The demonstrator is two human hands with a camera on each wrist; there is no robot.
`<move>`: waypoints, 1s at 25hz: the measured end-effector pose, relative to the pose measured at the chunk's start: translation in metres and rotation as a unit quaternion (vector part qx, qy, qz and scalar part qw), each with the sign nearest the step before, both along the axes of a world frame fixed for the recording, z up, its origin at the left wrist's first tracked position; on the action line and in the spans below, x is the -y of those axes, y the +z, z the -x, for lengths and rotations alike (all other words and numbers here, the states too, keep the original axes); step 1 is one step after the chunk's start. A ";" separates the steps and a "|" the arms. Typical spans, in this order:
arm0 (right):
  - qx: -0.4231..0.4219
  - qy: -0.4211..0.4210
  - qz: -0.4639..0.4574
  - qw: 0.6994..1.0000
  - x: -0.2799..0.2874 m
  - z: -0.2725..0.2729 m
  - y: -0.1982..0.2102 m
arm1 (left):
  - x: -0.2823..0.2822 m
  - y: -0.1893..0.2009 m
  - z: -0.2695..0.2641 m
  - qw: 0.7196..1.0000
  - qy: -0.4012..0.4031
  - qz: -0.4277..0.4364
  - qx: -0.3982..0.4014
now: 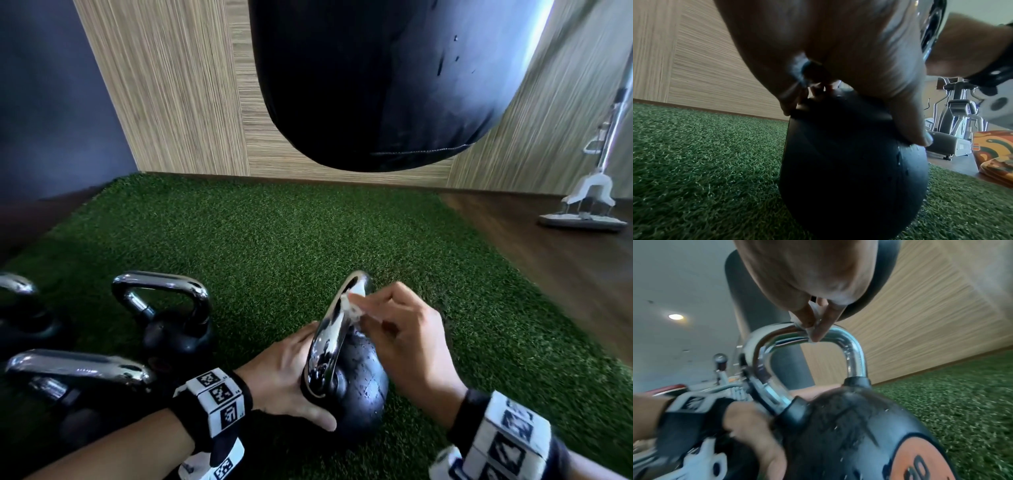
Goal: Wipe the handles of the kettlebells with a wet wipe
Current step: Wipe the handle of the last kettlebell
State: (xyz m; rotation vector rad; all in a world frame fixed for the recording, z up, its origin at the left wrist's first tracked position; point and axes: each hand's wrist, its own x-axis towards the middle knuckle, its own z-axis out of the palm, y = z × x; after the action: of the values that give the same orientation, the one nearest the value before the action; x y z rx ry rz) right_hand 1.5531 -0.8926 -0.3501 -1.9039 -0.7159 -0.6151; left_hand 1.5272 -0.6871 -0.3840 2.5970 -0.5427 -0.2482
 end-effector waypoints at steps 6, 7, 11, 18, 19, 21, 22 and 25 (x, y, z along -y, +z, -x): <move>0.005 0.061 0.079 0.995 0.010 0.012 0.020 | -0.005 -0.008 -0.005 0.999 -0.011 0.032 0.006; -0.006 0.063 0.080 0.995 0.009 0.015 0.019 | -0.004 -0.008 -0.004 0.999 -0.011 0.034 0.009; -0.055 0.110 0.071 0.990 0.005 0.048 0.004 | -0.006 -0.009 -0.004 0.999 -0.009 0.031 0.005; -0.164 0.065 0.061 0.982 0.006 0.037 -0.027 | -0.002 -0.002 -0.004 0.999 -0.031 -0.015 0.037; -0.160 0.057 0.084 0.982 0.005 0.038 -0.029 | -0.001 -0.002 -0.004 0.999 -0.032 -0.016 0.041; -0.147 0.053 0.113 0.981 0.007 0.036 -0.031 | 0.000 -0.001 -0.003 0.999 -0.032 -0.012 0.034; -0.156 0.061 0.118 0.979 0.008 0.033 -0.029 | 0.000 0.000 -0.002 0.999 -0.027 -0.008 0.029; -0.207 0.085 0.149 0.963 0.008 0.015 -0.010 | 0.000 0.002 0.002 0.999 -0.003 0.027 0.025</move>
State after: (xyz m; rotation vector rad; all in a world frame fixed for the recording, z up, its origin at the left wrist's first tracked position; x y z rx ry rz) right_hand 1.5380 -0.9007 -0.3603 -2.1244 -0.7144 0.0097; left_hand 1.5256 -0.6869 -0.3822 2.5560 -0.5668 -0.1673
